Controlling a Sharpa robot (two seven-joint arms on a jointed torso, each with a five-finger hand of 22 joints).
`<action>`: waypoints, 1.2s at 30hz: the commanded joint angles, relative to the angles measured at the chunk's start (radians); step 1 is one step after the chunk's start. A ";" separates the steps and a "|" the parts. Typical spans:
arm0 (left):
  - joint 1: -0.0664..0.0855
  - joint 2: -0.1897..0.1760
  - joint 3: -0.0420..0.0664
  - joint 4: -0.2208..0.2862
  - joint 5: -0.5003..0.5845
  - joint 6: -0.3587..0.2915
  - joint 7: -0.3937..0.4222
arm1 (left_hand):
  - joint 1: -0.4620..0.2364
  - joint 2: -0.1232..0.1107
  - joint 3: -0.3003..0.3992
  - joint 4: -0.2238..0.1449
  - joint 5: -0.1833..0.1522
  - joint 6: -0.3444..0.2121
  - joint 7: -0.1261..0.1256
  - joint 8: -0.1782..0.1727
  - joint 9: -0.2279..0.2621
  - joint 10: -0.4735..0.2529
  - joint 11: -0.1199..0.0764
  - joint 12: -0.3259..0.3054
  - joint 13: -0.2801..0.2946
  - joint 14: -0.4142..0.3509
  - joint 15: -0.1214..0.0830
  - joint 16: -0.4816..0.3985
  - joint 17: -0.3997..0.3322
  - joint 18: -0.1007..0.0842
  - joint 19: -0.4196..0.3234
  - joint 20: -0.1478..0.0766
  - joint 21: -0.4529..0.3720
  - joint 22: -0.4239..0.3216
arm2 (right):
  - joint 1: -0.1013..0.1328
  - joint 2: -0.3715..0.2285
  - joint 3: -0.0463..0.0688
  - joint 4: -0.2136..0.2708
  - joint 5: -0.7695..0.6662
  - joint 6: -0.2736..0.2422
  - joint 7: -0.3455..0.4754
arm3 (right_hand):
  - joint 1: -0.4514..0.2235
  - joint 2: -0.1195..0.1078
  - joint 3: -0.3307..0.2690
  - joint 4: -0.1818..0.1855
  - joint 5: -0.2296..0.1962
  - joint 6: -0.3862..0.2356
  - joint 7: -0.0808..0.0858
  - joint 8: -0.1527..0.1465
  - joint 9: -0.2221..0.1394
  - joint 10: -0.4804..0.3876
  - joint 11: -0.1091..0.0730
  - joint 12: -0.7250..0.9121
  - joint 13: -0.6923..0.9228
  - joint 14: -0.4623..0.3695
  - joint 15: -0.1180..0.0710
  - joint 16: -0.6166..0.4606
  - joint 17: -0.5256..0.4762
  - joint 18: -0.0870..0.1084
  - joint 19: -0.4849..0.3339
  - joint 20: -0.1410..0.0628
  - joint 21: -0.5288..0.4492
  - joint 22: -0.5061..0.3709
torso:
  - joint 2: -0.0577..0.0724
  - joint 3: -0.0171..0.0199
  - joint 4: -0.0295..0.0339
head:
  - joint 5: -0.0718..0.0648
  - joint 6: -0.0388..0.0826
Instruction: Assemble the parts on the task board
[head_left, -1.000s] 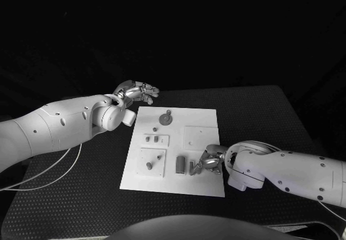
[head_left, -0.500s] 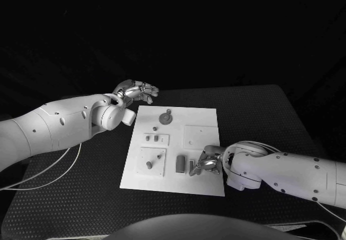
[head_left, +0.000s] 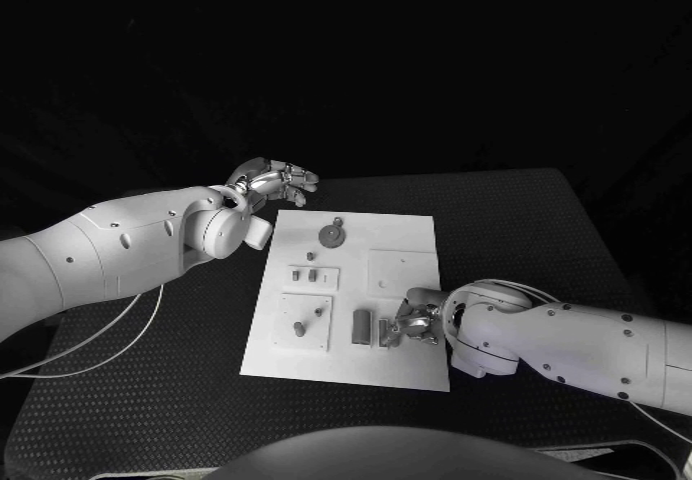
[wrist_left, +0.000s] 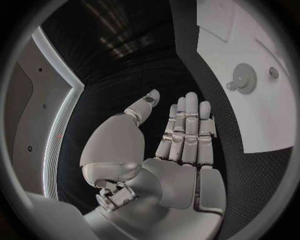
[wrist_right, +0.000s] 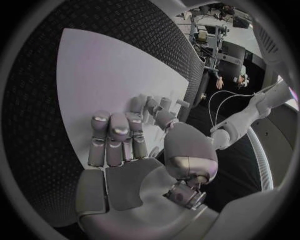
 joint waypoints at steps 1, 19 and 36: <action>0.001 0.001 0.001 0.003 -0.006 0.013 0.005 | -0.007 -0.005 0.002 0.006 -0.002 -0.007 -0.001 0.005 -0.002 -0.005 0.005 0.005 -0.001 -0.009 0.001 -0.005 0.001 0.012 -0.004 0.000 -0.007 0.011 | -0.003 -0.001 -0.002 -0.006 -0.022 -0.001 -0.010 | 0.015 -0.006 0.047 -0.002 -0.001 0.008 -0.001 0.003 -0.004 0.009 0.001 -0.006 0.002 0.007 0.000 -0.006 -0.001 0.030 0.001 -0.005 0.005 -0.002 | 0.000 0.0003 0.0000 | 0.000 -0.001; 0.001 0.001 0.001 0.001 -0.007 0.013 0.004 | -0.008 -0.004 0.001 0.007 -0.002 -0.008 -0.001 0.005 -0.002 -0.006 0.005 0.005 -0.001 -0.010 0.001 -0.005 0.002 0.012 -0.004 0.000 -0.007 0.012 | -0.003 -0.031 -0.001 -0.006 0.054 -0.021 0.045 | -0.022 -0.145 0.114 0.001 0.000 0.005 0.004 -0.002 -0.010 0.012 0.006 -0.012 0.008 0.012 0.006 -0.007 -0.003 0.030 0.008 0.004 0.018 -0.004 | -0.001 0.0002 0.0003 | -0.001 0.006; 0.001 0.010 0.001 -0.024 0.019 0.007 0.031 | -0.008 -0.005 0.001 0.008 -0.002 -0.007 -0.001 0.006 -0.002 -0.004 0.005 0.006 -0.001 -0.010 0.001 -0.006 0.003 0.012 -0.004 0.000 -0.008 0.012 | 0.073 -0.111 0.027 -0.092 0.264 -0.101 0.477 | 0.026 -0.201 0.115 0.005 0.002 -0.099 0.042 -0.047 -0.021 -0.011 0.042 -0.015 0.014 0.003 0.027 -0.019 -0.003 0.030 0.002 0.004 0.007 -0.017 | -0.008 0.0010 -0.0054 | -0.016 0.078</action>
